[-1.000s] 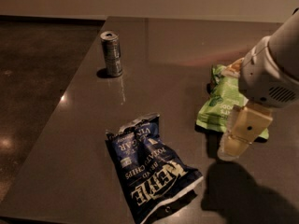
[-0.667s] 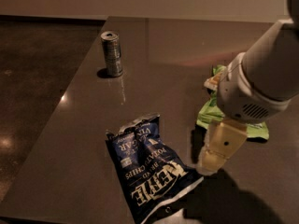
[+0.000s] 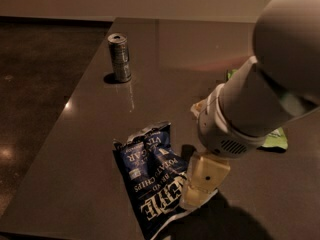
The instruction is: Pick blue chip bag
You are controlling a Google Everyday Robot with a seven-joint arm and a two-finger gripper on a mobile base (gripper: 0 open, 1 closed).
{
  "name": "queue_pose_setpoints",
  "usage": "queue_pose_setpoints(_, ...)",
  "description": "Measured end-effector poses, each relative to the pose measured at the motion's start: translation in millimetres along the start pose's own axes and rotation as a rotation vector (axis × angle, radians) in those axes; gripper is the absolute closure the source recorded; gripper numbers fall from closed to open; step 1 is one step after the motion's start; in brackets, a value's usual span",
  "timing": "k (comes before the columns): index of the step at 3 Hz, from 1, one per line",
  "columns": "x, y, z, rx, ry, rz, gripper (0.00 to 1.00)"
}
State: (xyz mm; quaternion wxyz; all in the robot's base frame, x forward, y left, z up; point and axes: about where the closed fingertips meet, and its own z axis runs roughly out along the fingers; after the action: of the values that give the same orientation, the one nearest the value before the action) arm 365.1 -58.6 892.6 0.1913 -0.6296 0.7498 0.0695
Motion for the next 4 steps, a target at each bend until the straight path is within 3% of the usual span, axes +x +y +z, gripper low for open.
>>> queue_pose_setpoints(2, -11.3, 20.1, 26.7, -0.046, 0.001, -0.069, 0.00)
queue_pose_setpoints(4, -15.2, 28.7, 38.6, -0.065, 0.015, -0.093, 0.41)
